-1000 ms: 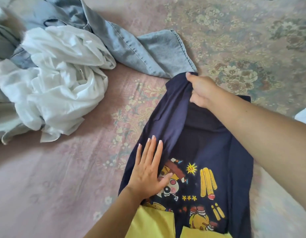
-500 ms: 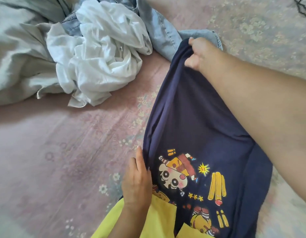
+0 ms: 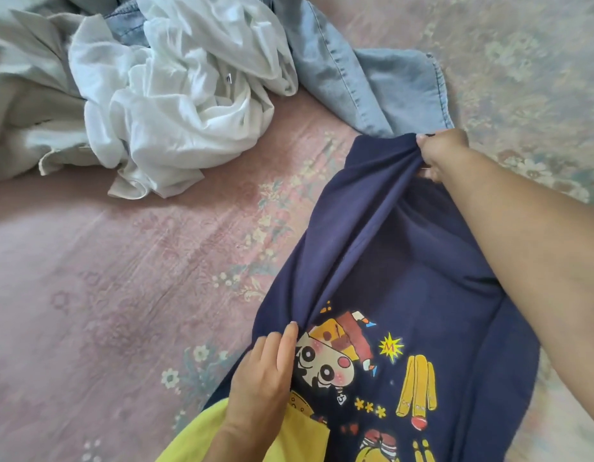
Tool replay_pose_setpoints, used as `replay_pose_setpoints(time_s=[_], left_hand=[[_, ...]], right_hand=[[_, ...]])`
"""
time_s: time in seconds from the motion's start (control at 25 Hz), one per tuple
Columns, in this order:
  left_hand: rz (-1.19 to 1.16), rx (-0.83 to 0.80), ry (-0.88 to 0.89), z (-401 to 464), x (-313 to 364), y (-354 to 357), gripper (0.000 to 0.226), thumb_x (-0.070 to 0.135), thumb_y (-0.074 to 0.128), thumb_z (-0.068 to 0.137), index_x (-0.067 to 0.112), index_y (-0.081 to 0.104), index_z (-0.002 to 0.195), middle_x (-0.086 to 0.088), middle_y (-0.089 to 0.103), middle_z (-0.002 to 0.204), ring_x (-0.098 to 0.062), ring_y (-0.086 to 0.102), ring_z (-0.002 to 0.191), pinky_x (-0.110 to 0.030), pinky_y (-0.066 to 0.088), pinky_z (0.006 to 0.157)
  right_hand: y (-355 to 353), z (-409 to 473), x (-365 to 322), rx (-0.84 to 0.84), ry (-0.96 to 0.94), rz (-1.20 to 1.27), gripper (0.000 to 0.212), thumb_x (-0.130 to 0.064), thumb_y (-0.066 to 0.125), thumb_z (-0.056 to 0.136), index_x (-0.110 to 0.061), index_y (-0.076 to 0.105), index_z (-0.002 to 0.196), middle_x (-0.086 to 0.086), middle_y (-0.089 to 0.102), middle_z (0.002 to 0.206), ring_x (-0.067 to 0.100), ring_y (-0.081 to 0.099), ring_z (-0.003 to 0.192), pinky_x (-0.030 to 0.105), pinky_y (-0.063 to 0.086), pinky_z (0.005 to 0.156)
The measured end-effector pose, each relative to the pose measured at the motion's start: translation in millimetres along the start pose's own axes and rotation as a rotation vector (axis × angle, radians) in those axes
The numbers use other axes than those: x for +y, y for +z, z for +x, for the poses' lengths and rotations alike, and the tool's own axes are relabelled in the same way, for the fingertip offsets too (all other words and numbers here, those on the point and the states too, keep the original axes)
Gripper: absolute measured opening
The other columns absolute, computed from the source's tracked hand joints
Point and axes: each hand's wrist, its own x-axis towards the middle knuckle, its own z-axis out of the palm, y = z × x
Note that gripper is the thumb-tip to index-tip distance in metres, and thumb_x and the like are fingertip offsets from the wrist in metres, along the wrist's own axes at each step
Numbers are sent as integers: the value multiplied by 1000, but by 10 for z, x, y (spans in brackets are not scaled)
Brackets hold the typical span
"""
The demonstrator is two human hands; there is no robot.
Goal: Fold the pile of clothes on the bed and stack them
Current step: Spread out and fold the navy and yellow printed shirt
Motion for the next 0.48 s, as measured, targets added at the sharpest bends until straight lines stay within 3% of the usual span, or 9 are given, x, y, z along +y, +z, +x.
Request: replay_pose_setpoints(time_s=[0.12, 0.2, 0.28, 0.4, 0.48], left_hand=[[-59, -77, 90, 39, -31, 23, 44, 18, 63, 81, 10, 49, 122, 0, 50, 76, -17, 49, 64, -27, 46, 46], [-52, -103, 52, 68, -88, 58, 41, 33, 49, 89, 15, 48, 126, -1, 49, 82, -18, 50, 65, -28, 49, 47], [-82, -122, -16, 68, -86, 57, 48, 39, 41, 92, 16, 45, 133, -2, 50, 88, -18, 52, 68, -30, 50, 53], [-128, -89, -58, -33, -81, -99, 56, 40, 42, 93, 10, 38, 141, -8, 52, 111, -23, 53, 90, -33, 45, 79], [-84, -12, -40, -194, -132, -203, 57, 34, 48, 91, 8, 38, 140, -14, 48, 129, -28, 50, 113, -41, 41, 95]], right_hand=[[34, 96, 152, 0, -102, -115, 21, -18, 58, 93, -13, 61, 113, 9, 61, 118, 29, 60, 107, 50, 53, 85], [37, 135, 296, -52, -108, -203, 26, -17, 60, 92, -12, 58, 118, 12, 58, 125, 31, 56, 113, 51, 52, 87], [-8, 75, 373, 2, -238, -416, 44, -23, 62, 91, -9, 47, 129, 14, 50, 133, 34, 49, 122, 46, 45, 98], [-64, -373, 560, 97, -649, -921, 69, -30, 57, 93, -9, 20, 148, 20, 24, 151, 37, 26, 137, 46, 29, 107], [-53, -766, 841, 47, -1035, -1047, 63, -26, 52, 93, -7, 28, 148, 25, 20, 153, 43, 24, 138, 53, 30, 107]])
